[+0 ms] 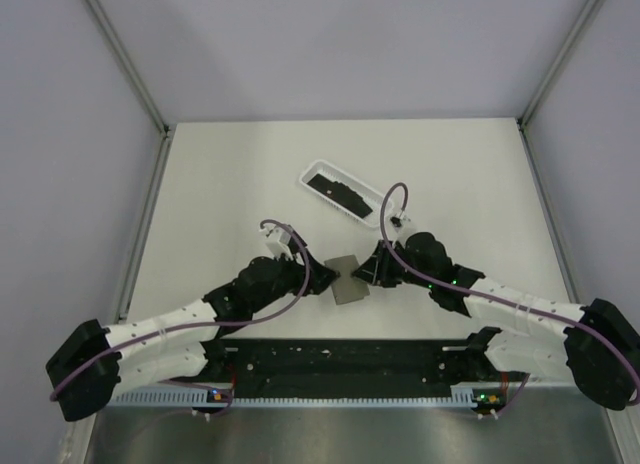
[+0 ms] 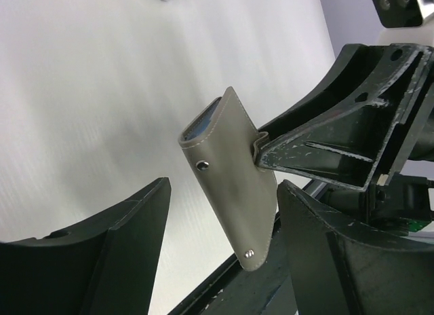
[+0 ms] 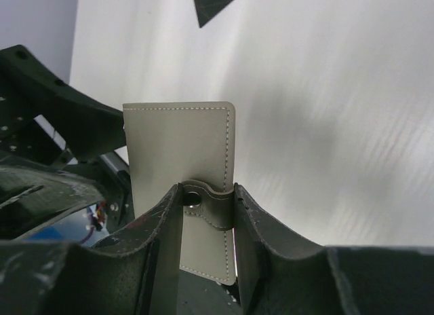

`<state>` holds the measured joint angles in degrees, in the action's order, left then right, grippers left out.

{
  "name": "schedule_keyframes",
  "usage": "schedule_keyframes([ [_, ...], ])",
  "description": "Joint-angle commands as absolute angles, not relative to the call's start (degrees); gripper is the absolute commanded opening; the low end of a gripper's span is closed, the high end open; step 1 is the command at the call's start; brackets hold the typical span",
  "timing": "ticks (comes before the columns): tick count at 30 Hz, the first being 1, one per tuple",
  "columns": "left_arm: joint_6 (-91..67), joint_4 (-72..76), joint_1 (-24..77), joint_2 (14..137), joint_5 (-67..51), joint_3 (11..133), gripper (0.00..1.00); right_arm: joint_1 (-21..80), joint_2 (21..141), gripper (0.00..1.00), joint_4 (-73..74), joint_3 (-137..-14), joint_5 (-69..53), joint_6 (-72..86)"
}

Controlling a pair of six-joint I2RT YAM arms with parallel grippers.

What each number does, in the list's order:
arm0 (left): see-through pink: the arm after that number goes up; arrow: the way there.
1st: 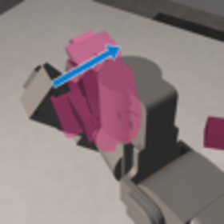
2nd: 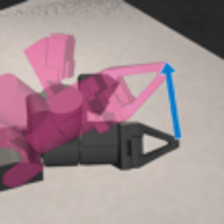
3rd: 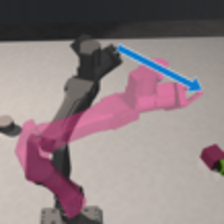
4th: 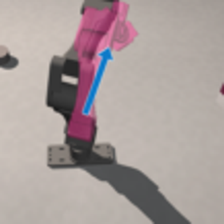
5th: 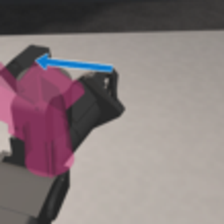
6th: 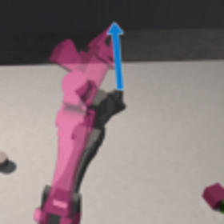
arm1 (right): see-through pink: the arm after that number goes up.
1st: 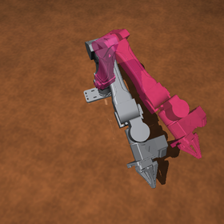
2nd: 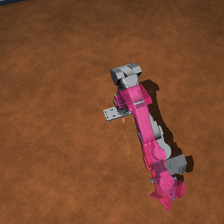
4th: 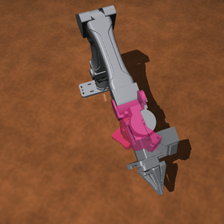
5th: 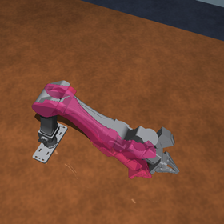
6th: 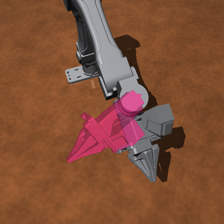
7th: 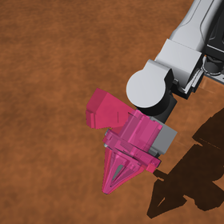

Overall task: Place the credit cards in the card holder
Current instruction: Open the card holder at the center of the board.

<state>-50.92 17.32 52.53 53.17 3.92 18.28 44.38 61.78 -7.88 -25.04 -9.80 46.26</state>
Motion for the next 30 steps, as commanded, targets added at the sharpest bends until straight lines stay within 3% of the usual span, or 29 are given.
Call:
schedule_keyframes([
  [1, -50.1, 18.7, 52.4, 54.2, 2.5, 18.6, 0.7, 43.9, 61.1, 0.15, -17.4, -24.3, -14.9, 50.0],
  [5, -50.2, 20.6, 52.4, 55.4, 1.1, 18.7, 0.59, 43.9, 62.0, 0.15, -19.4, -24.2, -16.6, 50.9],
  [8, -49.8, 21.4, 52.4, 55.7, 0.6, 19.0, 0.3, 43.9, 61.6, 0.2, -18.9, -24.3, -16.4, 50.7],
  [10, -49.7, 21.4, 52.4, 55.6, 0.4, 19.2, 0.1, 43.9, 60.7, 0.3, -15.7, -25.1, -14.7, 49.4],
  [12, -49.0, 20.9, 52.4, 55.2, 0.7, 19.3, 0.0, 43.9, 59.2, 0.42, -10.4, -26.6, -12.1, 46.6],
  [15, -47.6, 17.1, 52.5, 54.9, 2.5, 21.0, 0.0, 43.9, 56.8, 0.53, -4.4, -28.8, -8.8, 44.0],
  [18, -45.9, 11.0, 52.9, 55.3, 6.1, 23.6, 0.0, 43.9, 56.0, 0.56, -0.5, -30.8, -7.3, 42.7],
  [25, -42.9, 1.3, 58.6, 57.6, 17.1, 30.5, 0.0, 49.9, 61.3, 0.54, 2.0, -35.8, -2.9, 42.5],
  [30, -43.5, 0.8, 60.4, 58.7, 18.5, 31.9, 0.0, 52.1, 66.4, 0.52, 0.4, -37.7, -2.3, 43.9],
])
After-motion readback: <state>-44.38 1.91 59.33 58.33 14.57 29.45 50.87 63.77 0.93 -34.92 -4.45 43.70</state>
